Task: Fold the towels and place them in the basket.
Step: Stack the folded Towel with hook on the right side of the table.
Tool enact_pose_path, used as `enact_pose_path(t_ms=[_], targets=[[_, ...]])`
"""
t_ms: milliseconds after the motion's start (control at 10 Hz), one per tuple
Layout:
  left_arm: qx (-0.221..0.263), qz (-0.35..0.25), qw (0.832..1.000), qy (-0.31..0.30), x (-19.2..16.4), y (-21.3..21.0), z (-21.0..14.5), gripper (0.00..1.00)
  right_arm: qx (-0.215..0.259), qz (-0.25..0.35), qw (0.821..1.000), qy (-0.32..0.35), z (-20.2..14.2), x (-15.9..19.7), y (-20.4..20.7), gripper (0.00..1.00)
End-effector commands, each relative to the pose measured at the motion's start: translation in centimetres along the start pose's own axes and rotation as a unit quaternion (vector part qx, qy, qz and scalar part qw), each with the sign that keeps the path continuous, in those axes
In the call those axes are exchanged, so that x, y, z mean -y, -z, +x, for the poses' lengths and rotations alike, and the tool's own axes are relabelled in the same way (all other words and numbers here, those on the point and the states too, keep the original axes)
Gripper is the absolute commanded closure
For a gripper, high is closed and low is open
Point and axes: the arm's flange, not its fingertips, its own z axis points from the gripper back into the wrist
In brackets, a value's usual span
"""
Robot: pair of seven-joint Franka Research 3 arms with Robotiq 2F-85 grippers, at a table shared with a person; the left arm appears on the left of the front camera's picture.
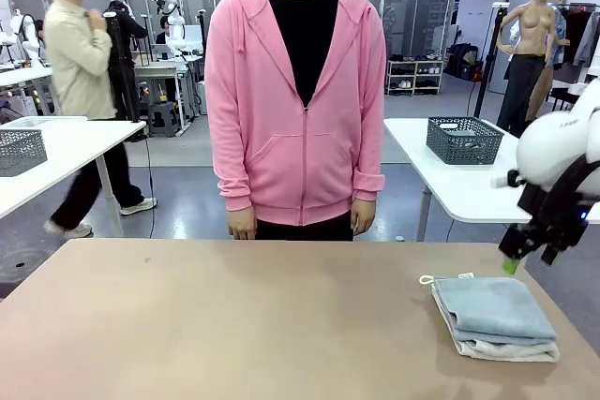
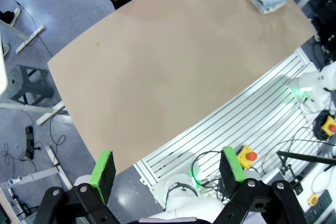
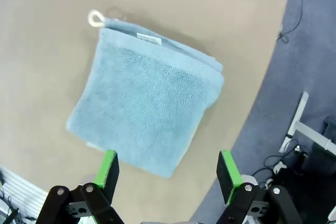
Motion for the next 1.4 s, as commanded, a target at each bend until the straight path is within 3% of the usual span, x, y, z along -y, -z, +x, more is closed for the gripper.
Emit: enact_pose_path(t_ms=[0,100,400,600,900,1100,1300], targets=[[0.001,0.002,1.0,0.005,0.0,-0.2,0.0,0.0,0.047,0.024,0.998,-0.026,-1.9,0.0,-9.3,0.07],[0.001,0.002,1.0,0.005,0.0,-0.2,0.0,0.0,0.063,0.054,0.995,-0.048,-3.1,-0.1,-13.8,0.07],[0.001,0.002,1.0,0.005,0.0,-0.2,0.0,0.0,0.137,0.042,0.985,-0.092,-7.3,-3.3,-25.8,0.07],[0.001,0.002,1.0,0.005,0.0,-0.2,0.0,0.0,0.168,0.009,0.978,-0.123,-11.1,-6.0,-31.4,0.07],[0.001,0.002,1.0,0.005,0.0,-0.2,0.0,0.0,0.176,-0.036,0.972,-0.149,-16.5,-8.5,-36.3,0.07],[0.001,0.002,1.0,0.005,0.0,-0.2,0.0,0.0,0.159,-0.022,0.977,-0.142,-19.7,-9.0,-38.4,0.07],[0.001,0.002,1.0,0.005,0.0,-0.2,0.0,0.0,0.166,-0.017,0.976,-0.142,-20.7,-8.9,-38.4,0.07]])
